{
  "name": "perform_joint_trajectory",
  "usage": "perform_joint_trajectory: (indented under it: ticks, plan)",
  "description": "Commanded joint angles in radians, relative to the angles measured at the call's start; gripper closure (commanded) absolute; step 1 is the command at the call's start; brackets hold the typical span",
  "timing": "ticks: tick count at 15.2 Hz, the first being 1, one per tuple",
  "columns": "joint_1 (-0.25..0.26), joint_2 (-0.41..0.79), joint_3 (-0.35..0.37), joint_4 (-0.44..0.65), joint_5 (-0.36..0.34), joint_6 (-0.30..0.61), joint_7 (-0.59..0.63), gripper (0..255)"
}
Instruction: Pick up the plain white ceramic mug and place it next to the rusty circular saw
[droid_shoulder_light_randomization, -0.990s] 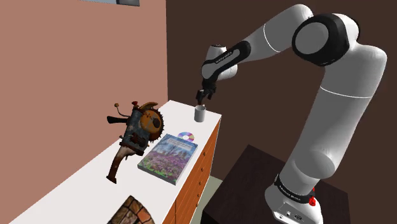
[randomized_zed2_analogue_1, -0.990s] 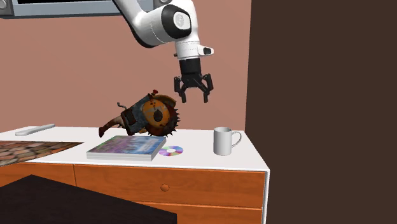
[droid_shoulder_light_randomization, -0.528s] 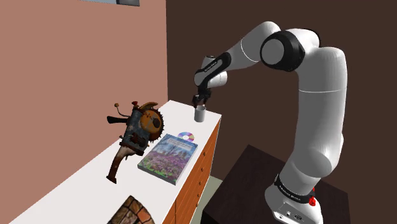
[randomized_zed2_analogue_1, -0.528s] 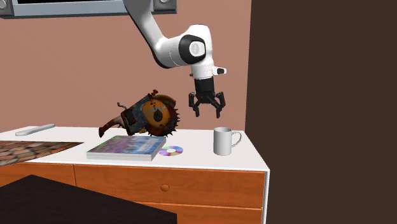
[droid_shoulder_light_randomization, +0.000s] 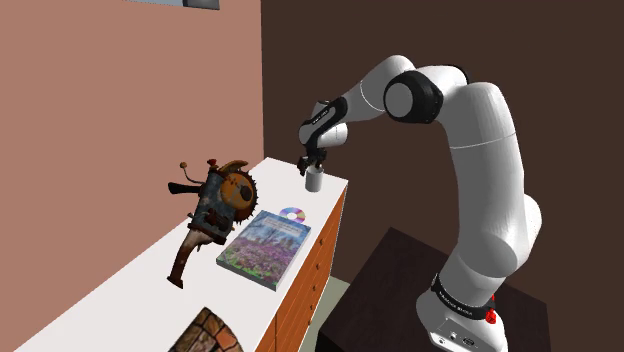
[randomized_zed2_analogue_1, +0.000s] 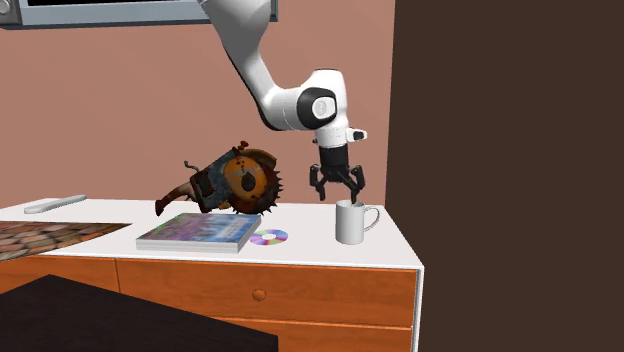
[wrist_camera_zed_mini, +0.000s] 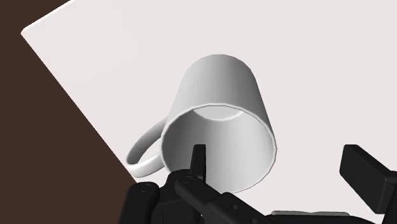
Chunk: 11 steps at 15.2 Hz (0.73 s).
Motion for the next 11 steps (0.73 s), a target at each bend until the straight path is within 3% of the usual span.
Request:
perform_joint_trajectory:
  ticks: [1,11]
  plan:
    - [-0.004,0.024,0.004,0.013,0.005,0.011,-0.003,0]
    - [-0.009,0.055,0.01,0.027,0.01,0.028,-0.006,0]
